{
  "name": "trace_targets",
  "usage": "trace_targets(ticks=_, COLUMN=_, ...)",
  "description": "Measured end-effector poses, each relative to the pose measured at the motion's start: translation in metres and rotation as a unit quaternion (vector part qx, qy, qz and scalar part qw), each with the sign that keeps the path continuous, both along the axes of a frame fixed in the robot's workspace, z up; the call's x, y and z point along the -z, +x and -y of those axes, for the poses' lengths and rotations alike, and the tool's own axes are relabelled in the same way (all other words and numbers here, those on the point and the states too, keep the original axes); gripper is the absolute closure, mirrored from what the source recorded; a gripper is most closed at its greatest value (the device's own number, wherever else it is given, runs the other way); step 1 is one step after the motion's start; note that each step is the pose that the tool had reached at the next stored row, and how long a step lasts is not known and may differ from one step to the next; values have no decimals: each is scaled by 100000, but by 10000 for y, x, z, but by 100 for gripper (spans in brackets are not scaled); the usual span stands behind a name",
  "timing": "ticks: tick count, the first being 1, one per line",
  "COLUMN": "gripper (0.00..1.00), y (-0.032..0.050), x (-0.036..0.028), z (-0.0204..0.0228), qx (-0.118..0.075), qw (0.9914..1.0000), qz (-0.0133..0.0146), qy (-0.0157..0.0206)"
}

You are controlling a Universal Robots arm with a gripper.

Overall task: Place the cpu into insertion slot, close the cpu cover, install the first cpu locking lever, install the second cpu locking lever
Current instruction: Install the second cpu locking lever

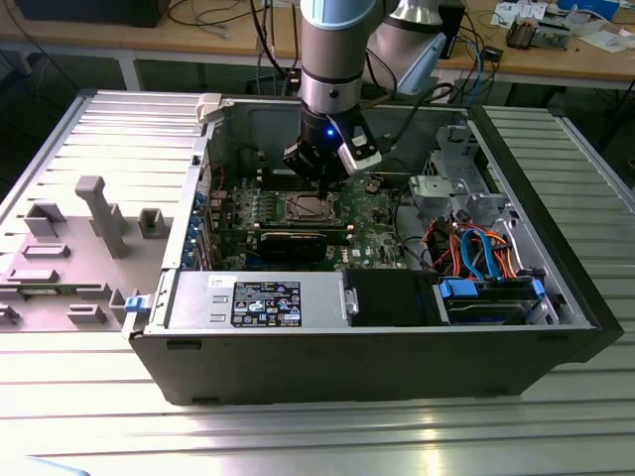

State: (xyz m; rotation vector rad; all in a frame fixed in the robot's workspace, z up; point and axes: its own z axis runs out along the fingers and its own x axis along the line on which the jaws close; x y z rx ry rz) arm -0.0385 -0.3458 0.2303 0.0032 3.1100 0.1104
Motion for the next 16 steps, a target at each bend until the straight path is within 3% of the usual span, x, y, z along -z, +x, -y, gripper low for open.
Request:
trace_targets(ticks=2, gripper=89, y=0, x=-64, z=0, qx=-1, qw=100000, qz=0, qy=-49)
trace_targets(ticks=6, gripper=89, y=0, x=-80, z=19, qx=1, qw=100000, qz=1, qy=-46)
trace_targets(ticks=8, gripper=89, y=0, x=-78, z=85, qx=3, qw=100000, qz=0, qy=302)
trace_targets(ticks=10, gripper=89, y=0, x=-75, z=147, qx=5, qw=99994, qz=-1, qy=1072)
trace_targets(ticks=13, gripper=89, y=0, x=-84, z=171, qx=2, qw=99992, qz=-5, qy=1226)
trace_targets(ticks=16, gripper=89, y=0, x=-161, z=181, qx=-7, qw=99991, qz=3, qy=1354)
